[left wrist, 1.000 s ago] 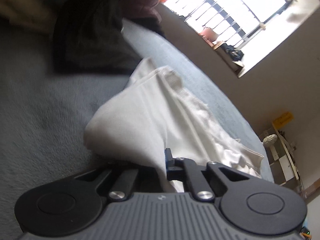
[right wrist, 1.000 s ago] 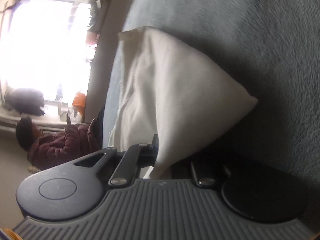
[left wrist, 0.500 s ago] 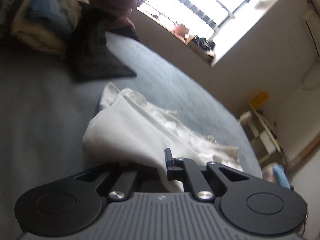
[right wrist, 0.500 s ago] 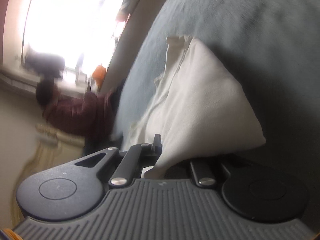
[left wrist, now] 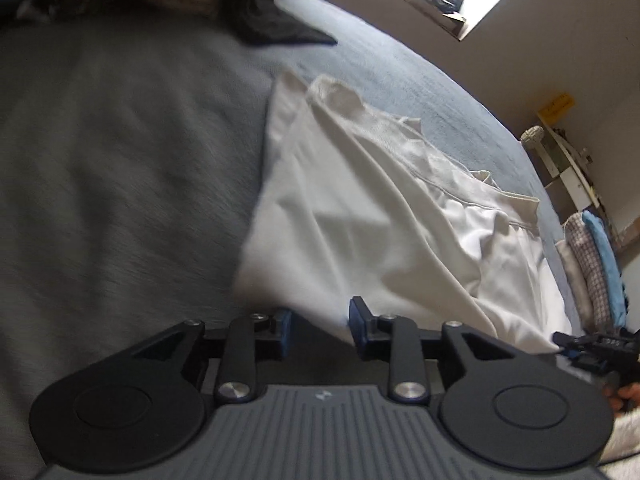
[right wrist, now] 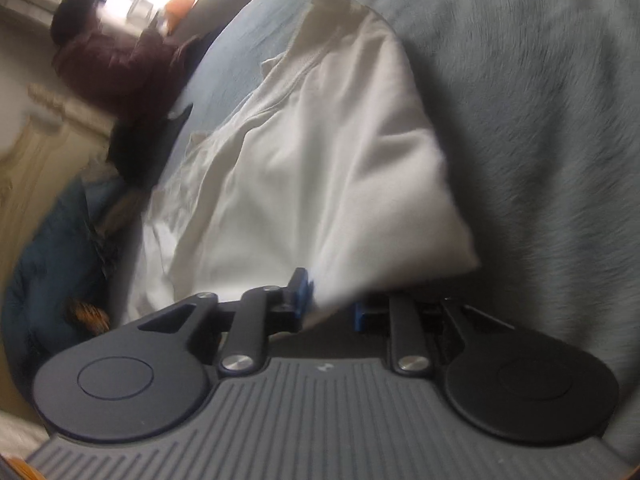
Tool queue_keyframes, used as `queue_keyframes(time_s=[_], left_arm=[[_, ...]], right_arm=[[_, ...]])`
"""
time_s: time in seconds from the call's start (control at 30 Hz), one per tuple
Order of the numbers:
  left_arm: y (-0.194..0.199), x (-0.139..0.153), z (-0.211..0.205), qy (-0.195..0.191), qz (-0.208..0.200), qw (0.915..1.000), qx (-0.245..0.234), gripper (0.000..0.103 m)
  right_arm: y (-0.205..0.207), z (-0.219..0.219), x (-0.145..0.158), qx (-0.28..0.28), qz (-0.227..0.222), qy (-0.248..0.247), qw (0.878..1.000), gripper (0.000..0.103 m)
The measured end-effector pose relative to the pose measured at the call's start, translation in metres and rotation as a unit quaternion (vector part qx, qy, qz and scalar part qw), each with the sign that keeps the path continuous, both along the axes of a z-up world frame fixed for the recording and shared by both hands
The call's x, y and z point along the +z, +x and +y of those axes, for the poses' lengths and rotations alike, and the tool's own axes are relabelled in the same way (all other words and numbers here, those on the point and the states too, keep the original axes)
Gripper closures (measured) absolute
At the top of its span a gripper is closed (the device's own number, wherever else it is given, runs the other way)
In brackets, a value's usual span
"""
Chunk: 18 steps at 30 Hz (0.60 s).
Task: Fold clothes
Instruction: 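Withdraw both open grippers from the folded sweatshirt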
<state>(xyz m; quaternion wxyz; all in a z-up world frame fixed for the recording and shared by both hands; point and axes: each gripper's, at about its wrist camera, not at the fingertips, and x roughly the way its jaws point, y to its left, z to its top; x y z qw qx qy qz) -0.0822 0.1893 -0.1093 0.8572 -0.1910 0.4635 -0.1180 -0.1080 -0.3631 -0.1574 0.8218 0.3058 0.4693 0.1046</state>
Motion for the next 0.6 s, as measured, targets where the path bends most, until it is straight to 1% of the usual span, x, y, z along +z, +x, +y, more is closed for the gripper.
queue_keyframes(time_s=[0.1,0.17,0.23,0.3,0.33,0.4,0.43,0.47,0.5,0.53,0.57,0.6], left_arm=[[-0.002,0.021,0.012,0.029,-0.025,0.9993,0.000,0.068],[0.007,0.037,0.010,0.049,-0.054,0.9973,0.001,0.060],[0.018,0.053,0.005,0.069,-0.087,0.9938,0.003,0.056],[0.033,0.067,-0.005,0.079,-0.115,0.9902,0.006,0.052],[0.042,0.072,-0.012,0.082,-0.125,0.9887,0.009,0.047],[0.060,0.080,-0.028,0.087,-0.132,0.9874,0.012,0.047],[0.068,0.083,-0.038,0.088,-0.134,0.9869,0.009,0.047],[0.074,0.087,-0.047,0.089,-0.138,0.9865,0.007,0.046],[0.076,0.090,-0.054,0.088,-0.140,0.9862,0.003,0.046],[0.079,0.093,-0.061,0.086,-0.143,0.9860,0.000,0.045],[0.081,0.096,-0.068,0.085,-0.146,0.9857,-0.004,0.044],[0.084,0.099,-0.075,0.084,-0.148,0.9854,-0.007,0.043]], right_arm=[[-0.020,-0.005,0.023,0.030,-0.003,-0.047,0.998,0.080],[-0.021,-0.005,0.045,0.037,-0.018,-0.075,0.996,0.080],[-0.010,0.002,0.069,0.044,-0.048,-0.109,0.992,0.079],[0.005,0.013,0.092,0.053,-0.081,-0.139,0.986,0.076],[0.015,0.021,0.102,0.060,-0.097,-0.150,0.982,0.072],[0.032,0.039,0.121,0.078,-0.125,-0.174,0.974,0.064],[0.043,0.054,0.131,0.092,-0.132,-0.189,0.969,0.054],[0.054,0.072,0.141,0.108,-0.138,-0.205,0.963,0.046],[0.066,0.089,0.150,0.123,-0.144,-0.220,0.957,0.043],[0.075,0.106,0.160,0.143,-0.146,-0.235,0.950,0.039],[0.083,0.123,0.170,0.164,-0.148,-0.251,0.942,0.032],[0.088,0.139,0.180,0.184,-0.152,-0.271,0.933,0.028]])
